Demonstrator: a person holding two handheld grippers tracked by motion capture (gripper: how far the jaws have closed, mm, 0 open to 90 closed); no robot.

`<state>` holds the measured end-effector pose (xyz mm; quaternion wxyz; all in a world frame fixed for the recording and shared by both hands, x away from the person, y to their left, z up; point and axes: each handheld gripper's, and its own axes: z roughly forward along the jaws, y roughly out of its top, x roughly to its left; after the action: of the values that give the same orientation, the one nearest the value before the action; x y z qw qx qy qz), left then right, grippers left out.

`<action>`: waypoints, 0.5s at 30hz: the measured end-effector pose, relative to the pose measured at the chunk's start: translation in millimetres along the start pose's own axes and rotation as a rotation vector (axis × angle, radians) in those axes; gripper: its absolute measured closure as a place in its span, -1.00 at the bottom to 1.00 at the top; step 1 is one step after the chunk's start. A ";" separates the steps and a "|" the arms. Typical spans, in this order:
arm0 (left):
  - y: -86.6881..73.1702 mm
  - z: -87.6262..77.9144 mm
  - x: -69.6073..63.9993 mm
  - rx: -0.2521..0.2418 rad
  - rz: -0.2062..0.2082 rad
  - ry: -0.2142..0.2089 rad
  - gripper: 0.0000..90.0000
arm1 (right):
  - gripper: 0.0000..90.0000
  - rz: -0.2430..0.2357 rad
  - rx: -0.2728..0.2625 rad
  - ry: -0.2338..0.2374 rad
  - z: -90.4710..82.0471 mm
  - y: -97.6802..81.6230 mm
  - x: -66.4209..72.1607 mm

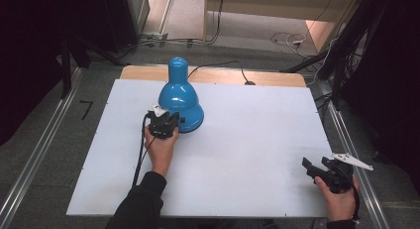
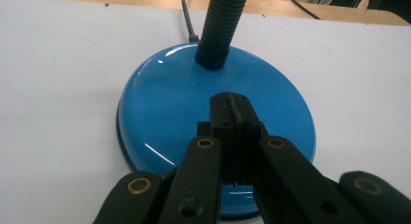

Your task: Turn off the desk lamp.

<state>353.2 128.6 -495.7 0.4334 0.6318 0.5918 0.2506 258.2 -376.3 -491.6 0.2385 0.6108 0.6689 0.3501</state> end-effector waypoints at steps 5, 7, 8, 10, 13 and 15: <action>-0.1 -3.8 3.4 -0.012 -0.007 0.001 1.00 | -0.50 -0.003 0.000 0.000 -0.2 0.1 0.5; -0.2 -5.4 4.5 -0.020 -0.011 0.004 1.00 | -0.50 -0.003 0.000 -0.001 -0.1 0.0 0.7; -0.4 -6.2 5.1 -0.023 -0.017 0.003 1.00 | -0.50 -0.003 0.001 -0.002 -0.1 0.0 0.8; -0.5 -7.0 6.1 -0.021 -0.014 0.000 0.94 | -0.50 -0.003 0.001 0.000 -0.3 0.1 0.9; -1.3 -9.2 7.8 -0.025 -0.019 -0.006 0.88 | -0.50 0.000 -0.002 0.000 -1.1 0.3 1.3; -1.8 -10.3 8.9 -0.019 -0.019 -0.011 0.82 | -0.50 0.002 -0.002 -0.001 -1.4 0.4 1.4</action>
<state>345.2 139.7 -493.9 0.4449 0.6234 0.5929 0.2486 257.1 -375.2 -490.3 0.2392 0.6112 0.6679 0.3509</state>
